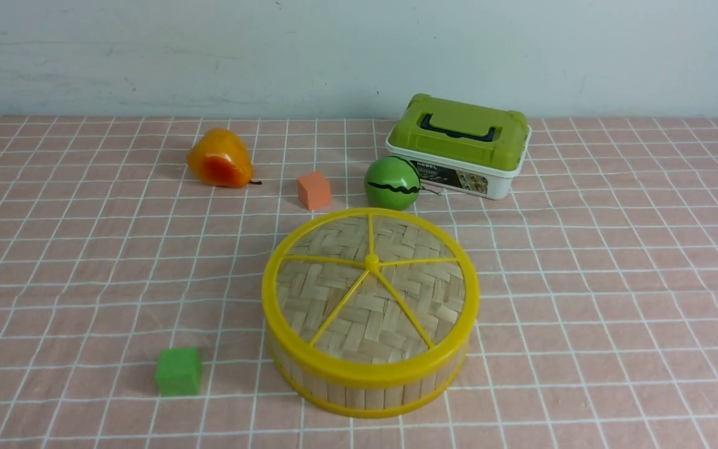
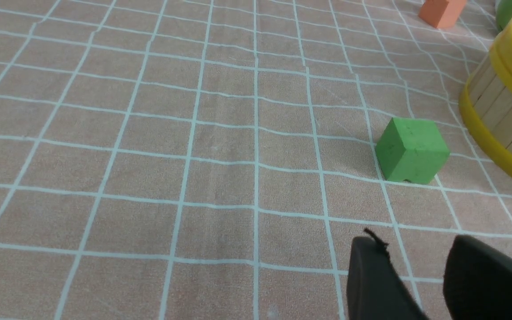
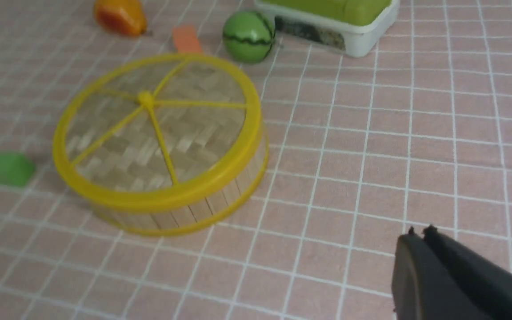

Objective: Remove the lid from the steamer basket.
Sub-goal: Use the right arm to lift the lid of the steamer

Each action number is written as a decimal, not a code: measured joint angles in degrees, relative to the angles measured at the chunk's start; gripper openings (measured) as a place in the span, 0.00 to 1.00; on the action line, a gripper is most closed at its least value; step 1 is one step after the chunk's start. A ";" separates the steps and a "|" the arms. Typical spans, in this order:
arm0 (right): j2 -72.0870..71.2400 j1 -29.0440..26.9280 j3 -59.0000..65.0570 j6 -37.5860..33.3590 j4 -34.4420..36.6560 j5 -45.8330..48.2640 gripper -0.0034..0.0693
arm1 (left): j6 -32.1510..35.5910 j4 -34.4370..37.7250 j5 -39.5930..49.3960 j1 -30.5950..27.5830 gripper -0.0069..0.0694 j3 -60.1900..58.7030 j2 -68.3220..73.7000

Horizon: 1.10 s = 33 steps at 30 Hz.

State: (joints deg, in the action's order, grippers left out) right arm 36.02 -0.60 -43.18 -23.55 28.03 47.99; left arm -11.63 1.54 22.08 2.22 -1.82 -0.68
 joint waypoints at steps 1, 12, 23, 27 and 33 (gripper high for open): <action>6.30 0.00 -5.97 -3.10 -0.53 4.25 0.02 | 0.00 0.00 0.00 0.00 0.40 0.00 0.00; 36.84 6.85 -33.05 -5.67 -1.76 21.01 0.04 | 0.00 0.00 0.00 0.00 0.40 0.00 0.00; 65.42 27.29 -55.18 5.59 -23.28 22.85 0.06 | 0.00 0.00 0.00 0.00 0.40 0.00 0.00; 73.86 31.23 -62.92 7.94 -25.10 22.85 0.14 | 0.00 0.00 0.00 0.00 0.40 0.00 0.00; 81.80 33.20 -71.37 12.27 -24.50 22.90 0.44 | 0.00 0.00 0.00 0.00 0.40 0.00 0.00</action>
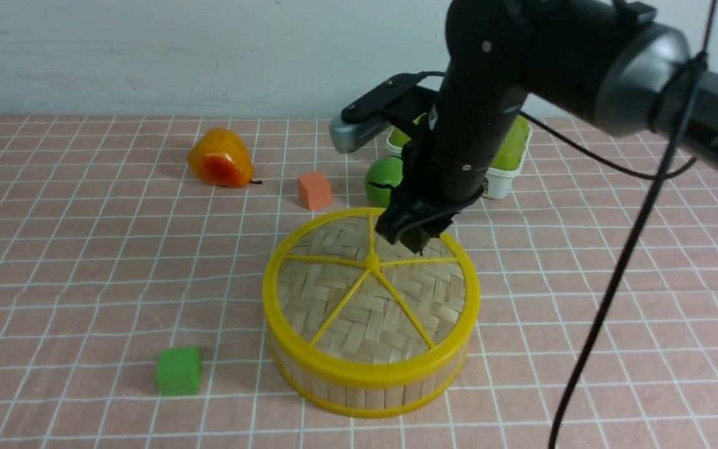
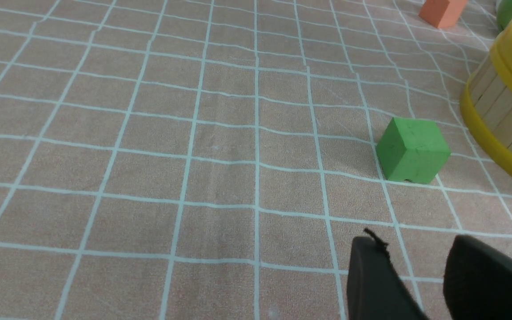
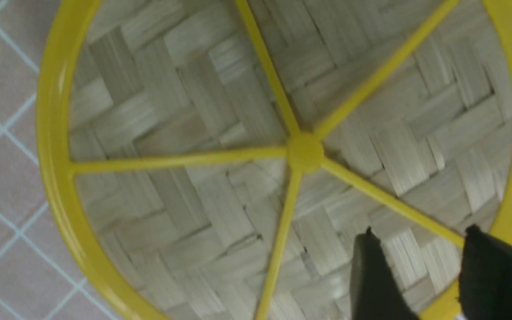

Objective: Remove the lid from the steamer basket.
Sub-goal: Use the right arm to lift the lid of the steamer

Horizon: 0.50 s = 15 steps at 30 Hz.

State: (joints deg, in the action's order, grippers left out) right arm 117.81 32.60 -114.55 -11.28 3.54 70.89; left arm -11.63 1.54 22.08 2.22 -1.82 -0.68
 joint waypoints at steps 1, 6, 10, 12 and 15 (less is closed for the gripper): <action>1.04 0.00 -0.90 0.81 0.06 0.00 0.50 | 0.00 0.00 0.00 0.00 0.40 0.00 0.00; 4.21 0.00 -2.24 2.94 1.14 -2.27 0.65 | 0.00 0.00 0.00 0.00 0.40 0.00 0.00; 4.77 -0.13 -2.48 3.12 3.66 -2.79 0.66 | 0.00 0.00 0.00 0.00 0.40 0.00 0.00; 5.05 -0.13 -2.55 3.12 5.67 -3.27 0.65 | 0.00 0.00 0.00 0.00 0.40 0.00 0.00; 5.51 -0.01 -2.55 2.84 8.16 -3.60 0.61 | 0.00 0.00 0.00 0.00 0.40 0.00 0.00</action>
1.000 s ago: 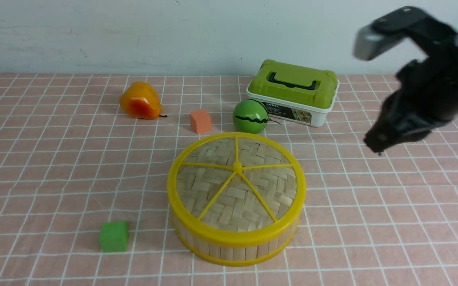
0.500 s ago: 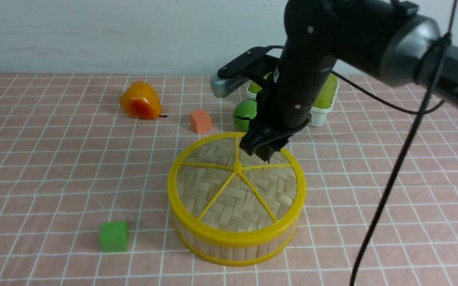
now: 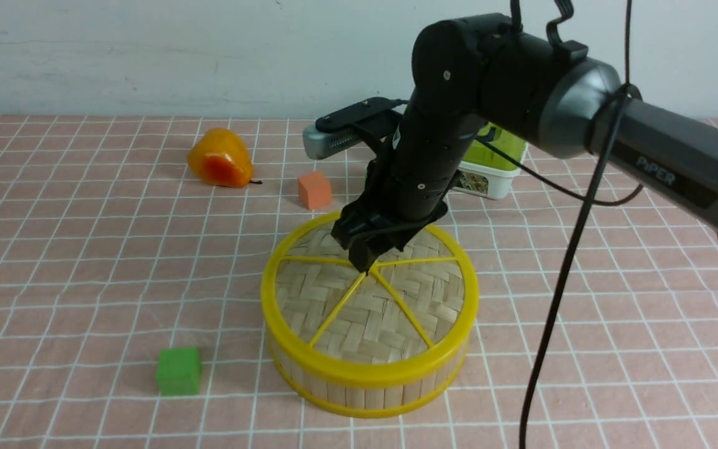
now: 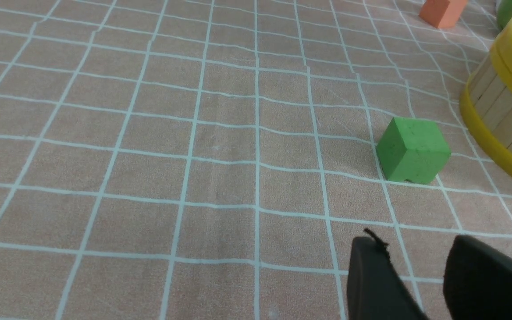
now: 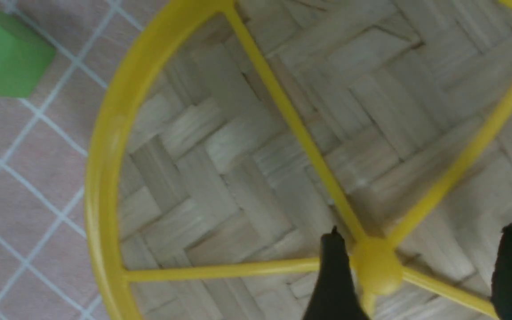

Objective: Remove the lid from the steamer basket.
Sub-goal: Use the right arm to lift the lid of the steamer, then use the right arm to place the steamer lid on the table

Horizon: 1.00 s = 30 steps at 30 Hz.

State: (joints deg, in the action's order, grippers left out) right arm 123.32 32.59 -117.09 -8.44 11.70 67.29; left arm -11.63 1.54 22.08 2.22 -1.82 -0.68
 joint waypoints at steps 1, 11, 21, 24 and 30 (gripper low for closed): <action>0.13 0.02 0.00 -0.19 0.85 0.02 0.59 | 0.00 0.00 0.00 0.00 0.40 0.00 0.00; 0.19 0.02 0.00 -0.85 0.35 0.15 0.33 | 0.00 0.00 0.00 0.00 0.40 0.00 0.00; 0.48 0.07 -0.70 -1.05 0.52 1.47 0.15 | 0.00 0.00 0.00 0.00 0.40 0.00 0.00; 0.08 0.02 -2.32 -1.05 -0.75 3.31 0.15 | 0.00 0.00 0.00 0.00 0.40 0.00 0.00; -7.97 -0.72 -4.27 -1.49 -5.90 4.04 0.15 | 0.00 0.00 0.00 0.00 0.40 0.00 0.00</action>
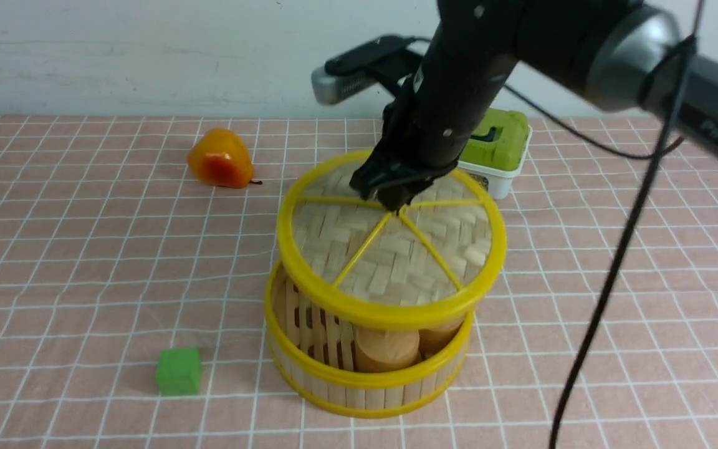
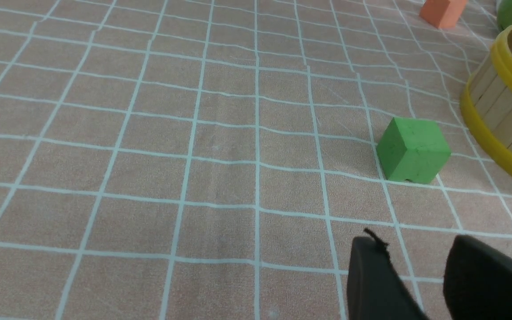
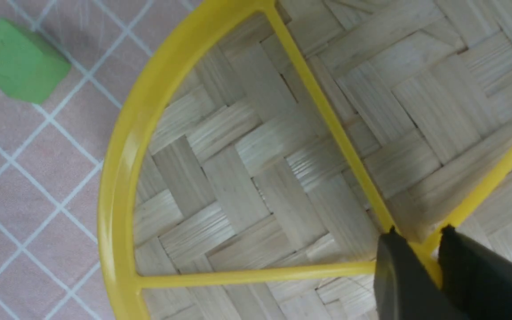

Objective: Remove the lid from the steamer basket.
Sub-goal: Use the right arm to place the steamer lid on the table

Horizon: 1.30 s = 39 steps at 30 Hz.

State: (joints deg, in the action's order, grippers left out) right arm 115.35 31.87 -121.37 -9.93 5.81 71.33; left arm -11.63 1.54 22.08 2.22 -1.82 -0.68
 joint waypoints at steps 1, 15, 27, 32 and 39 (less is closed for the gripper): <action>-2.40 -0.95 0.72 0.00 -0.51 0.00 0.15 | 0.00 0.00 0.00 0.00 0.40 0.00 0.00; -17.28 -24.61 32.19 0.45 2.16 -7.50 0.15 | 0.00 0.00 0.00 0.00 0.40 0.00 0.00; -5.87 -27.29 41.11 -0.88 6.45 -22.12 0.15 | 0.00 0.00 0.00 0.00 0.40 0.00 0.00; -4.52 -27.29 41.04 -1.05 6.90 -23.37 0.26 | 0.00 0.00 0.00 0.00 0.40 0.00 0.00; -7.49 -27.29 41.31 -0.99 6.90 -21.59 0.54 | 0.00 0.00 0.00 0.00 0.40 0.00 0.00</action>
State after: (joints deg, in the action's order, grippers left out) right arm 107.86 4.58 -80.06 -10.93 12.71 49.74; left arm -11.63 1.54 22.08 2.22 -1.82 -0.68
